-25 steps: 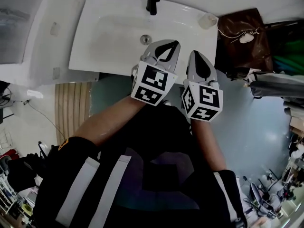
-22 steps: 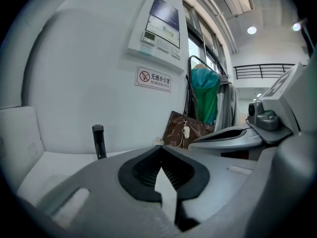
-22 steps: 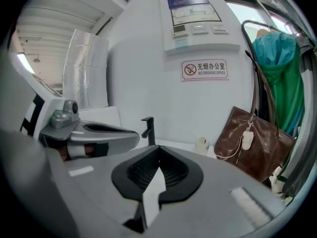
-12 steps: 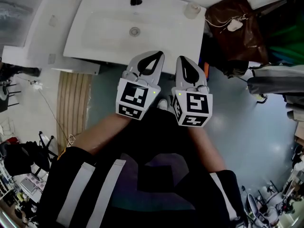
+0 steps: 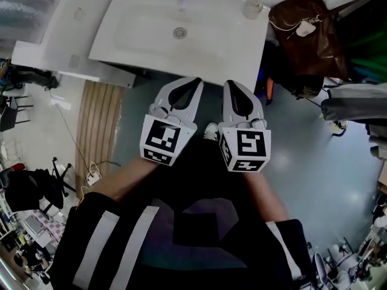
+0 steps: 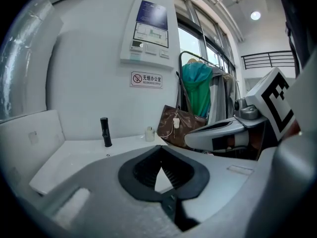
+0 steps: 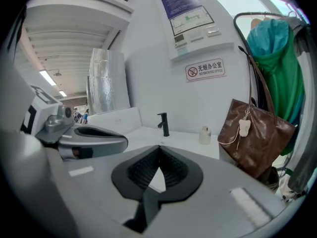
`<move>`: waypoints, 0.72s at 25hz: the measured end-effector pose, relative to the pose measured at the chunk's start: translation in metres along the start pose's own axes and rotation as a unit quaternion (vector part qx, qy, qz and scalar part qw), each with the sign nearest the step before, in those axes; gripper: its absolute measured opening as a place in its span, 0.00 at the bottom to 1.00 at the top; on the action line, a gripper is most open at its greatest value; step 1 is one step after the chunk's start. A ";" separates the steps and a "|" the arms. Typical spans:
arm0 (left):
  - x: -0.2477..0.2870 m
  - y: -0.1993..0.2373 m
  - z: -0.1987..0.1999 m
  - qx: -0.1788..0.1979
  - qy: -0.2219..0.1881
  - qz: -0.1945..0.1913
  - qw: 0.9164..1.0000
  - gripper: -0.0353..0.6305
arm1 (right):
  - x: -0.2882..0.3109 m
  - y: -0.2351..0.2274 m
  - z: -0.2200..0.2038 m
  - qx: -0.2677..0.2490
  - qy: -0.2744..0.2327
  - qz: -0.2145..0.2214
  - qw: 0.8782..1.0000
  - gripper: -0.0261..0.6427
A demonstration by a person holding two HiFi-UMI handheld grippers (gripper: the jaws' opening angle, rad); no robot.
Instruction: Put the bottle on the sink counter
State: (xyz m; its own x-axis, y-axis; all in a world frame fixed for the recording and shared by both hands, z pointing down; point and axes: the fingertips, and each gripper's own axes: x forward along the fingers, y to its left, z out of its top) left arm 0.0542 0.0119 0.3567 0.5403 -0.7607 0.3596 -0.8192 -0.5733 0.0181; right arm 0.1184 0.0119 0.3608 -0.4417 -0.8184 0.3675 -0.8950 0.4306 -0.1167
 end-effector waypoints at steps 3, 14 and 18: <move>-0.013 0.007 -0.003 0.001 -0.003 0.000 1.000 0.05 | -0.001 0.011 0.005 0.001 -0.007 -0.006 1.000 0.03; -0.039 0.045 -0.010 -0.019 -0.020 -0.017 0.999 0.05 | 0.007 0.073 -0.002 -0.029 0.017 -0.008 0.999 0.04; -0.039 0.047 -0.007 -0.015 -0.028 -0.032 0.999 0.05 | 0.009 0.077 0.003 -0.033 0.013 -0.020 0.999 0.04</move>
State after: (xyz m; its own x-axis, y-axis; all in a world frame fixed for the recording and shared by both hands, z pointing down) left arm -0.0065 0.0172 0.3494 0.6005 -0.7393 0.3047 -0.7879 -0.6121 0.0675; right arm 0.0455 0.0367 0.3525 -0.4036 -0.8251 0.3953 -0.9052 0.4230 -0.0414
